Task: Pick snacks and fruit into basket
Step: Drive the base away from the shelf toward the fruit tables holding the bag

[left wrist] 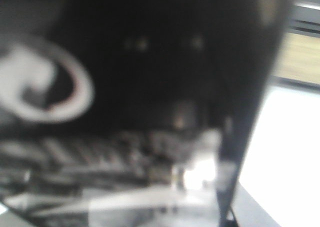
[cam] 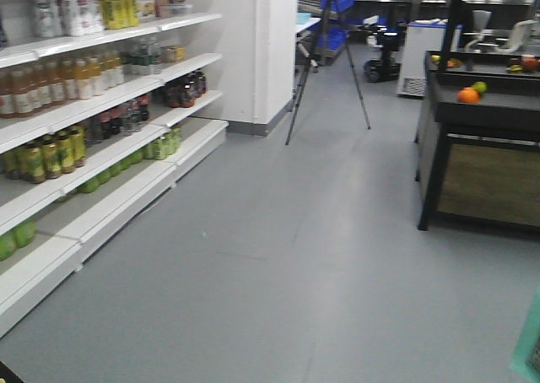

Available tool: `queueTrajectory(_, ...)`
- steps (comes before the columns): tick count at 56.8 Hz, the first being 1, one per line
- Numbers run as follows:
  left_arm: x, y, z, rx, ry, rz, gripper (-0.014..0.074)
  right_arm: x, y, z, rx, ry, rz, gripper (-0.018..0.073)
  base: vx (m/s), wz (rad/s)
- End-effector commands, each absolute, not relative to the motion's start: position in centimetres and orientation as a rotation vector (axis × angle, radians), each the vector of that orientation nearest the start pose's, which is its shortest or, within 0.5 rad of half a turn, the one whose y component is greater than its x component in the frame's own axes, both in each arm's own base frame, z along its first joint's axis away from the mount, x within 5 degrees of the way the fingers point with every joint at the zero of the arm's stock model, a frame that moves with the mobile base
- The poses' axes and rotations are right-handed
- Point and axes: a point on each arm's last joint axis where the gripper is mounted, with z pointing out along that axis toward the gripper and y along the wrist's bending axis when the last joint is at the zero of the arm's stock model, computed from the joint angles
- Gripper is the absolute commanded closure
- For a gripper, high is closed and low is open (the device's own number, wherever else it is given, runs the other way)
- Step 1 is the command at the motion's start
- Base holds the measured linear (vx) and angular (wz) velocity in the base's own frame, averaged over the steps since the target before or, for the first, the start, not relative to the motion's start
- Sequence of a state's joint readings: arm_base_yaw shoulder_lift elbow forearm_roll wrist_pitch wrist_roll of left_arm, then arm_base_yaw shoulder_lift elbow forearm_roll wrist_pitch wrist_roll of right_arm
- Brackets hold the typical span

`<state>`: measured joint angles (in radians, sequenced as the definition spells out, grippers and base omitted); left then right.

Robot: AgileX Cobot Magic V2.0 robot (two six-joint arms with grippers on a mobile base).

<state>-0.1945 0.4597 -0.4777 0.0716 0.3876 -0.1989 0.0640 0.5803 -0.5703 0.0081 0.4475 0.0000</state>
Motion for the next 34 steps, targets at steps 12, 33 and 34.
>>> queueTrajectory(12, 9.81, -1.73, 32.6, 0.041, 1.722, -0.22, 0.06, 11.99, 0.81, 33.64, -0.061, 1.82, 0.048, 0.0559, 0.16, -0.68)
queueTrajectory(33, 9.81, -1.73, 32.6, 0.041, 1.722, -0.22, 0.06, 11.99, 0.81, 33.64, -0.061, 1.82, 0.048, 0.0559, 0.23, -0.51)
queueTrajectory(34, 9.81, -1.73, 32.6, 0.041, 1.722, -0.22, 0.06, 11.99, 0.81, 33.64, -0.061, 1.82, 0.048, 0.0559, 0.27, -0.37)
